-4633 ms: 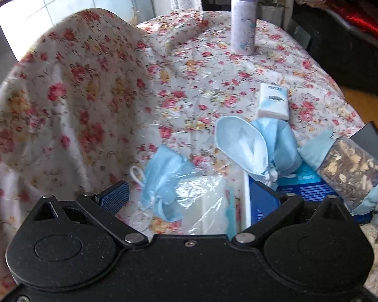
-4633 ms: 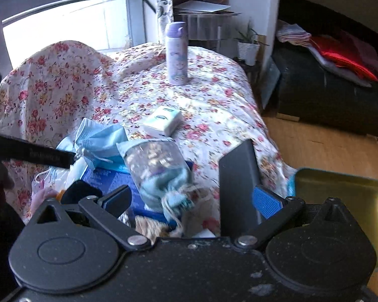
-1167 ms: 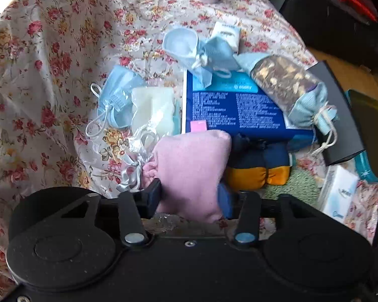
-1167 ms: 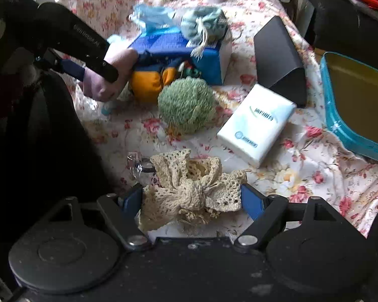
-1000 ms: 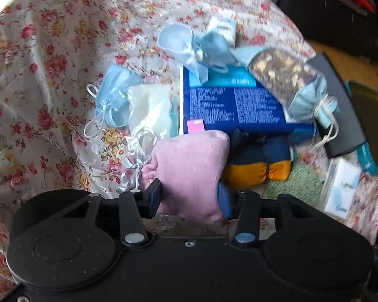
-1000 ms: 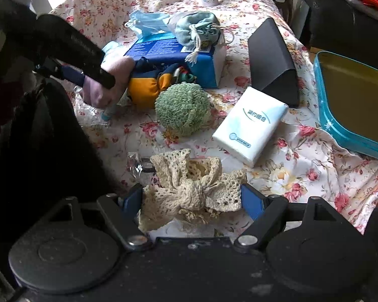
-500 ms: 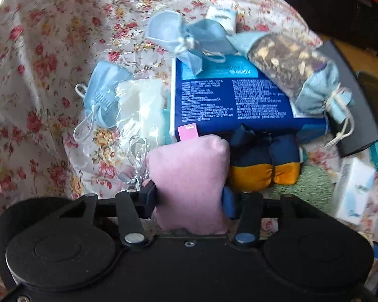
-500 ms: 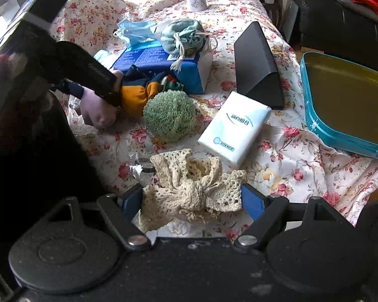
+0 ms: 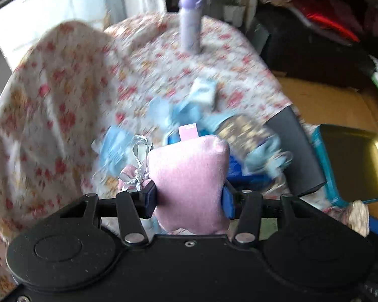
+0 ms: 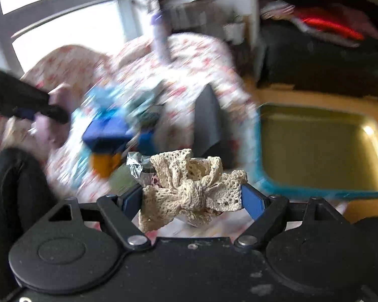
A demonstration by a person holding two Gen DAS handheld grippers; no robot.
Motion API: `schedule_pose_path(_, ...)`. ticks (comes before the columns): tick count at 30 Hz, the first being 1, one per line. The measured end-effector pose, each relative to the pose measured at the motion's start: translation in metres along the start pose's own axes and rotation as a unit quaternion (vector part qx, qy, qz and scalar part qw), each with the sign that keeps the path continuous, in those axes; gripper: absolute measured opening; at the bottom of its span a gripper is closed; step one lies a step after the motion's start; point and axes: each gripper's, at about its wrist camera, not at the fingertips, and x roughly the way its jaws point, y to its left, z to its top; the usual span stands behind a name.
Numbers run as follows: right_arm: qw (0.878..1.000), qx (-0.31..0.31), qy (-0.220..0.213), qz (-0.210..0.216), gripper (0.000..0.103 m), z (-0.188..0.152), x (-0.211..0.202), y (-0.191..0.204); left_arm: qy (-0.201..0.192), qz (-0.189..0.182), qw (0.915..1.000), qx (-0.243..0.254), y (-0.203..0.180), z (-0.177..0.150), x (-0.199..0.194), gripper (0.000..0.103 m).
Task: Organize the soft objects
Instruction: 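Carry the lace doily over the tray with the right tool while the left tool carries the pink sachet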
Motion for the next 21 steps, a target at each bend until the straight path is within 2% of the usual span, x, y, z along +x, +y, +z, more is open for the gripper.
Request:
schedule_pose_path(7,0.992,0.049,-0.029,-0.109,0.083,0.021,0.011,-0.056,-0.014,-0.039,0.9977,0.053,-0.053,0.017,-0.002,0.049)
schedule_pose_path(12,0.979,0.095,-0.043,-0.175,0.083,0.023,0.023,-0.101,-0.009,-0.074,0.9936,0.086,-0.097,0.025,0.010,0.049)
schedule_pose_path(15,0.967,0.132,-0.052,-0.212,0.083,0.025,0.033,-0.126,-0.006,-0.088,0.9909,0.102,-0.127,0.027,0.017,0.049)
schedule_pose_path(18,0.956,0.162,-0.057,-0.238,0.083,0.025,0.042,-0.150,0.004,-0.107,0.9879,0.113,-0.154,0.029,0.031,0.049)
schedule_pose_path(21,0.947,0.207,-0.061,-0.238,0.083,0.025,0.050,-0.172,0.015,-0.115,0.9855,0.123,-0.181,0.030,0.047,0.049)
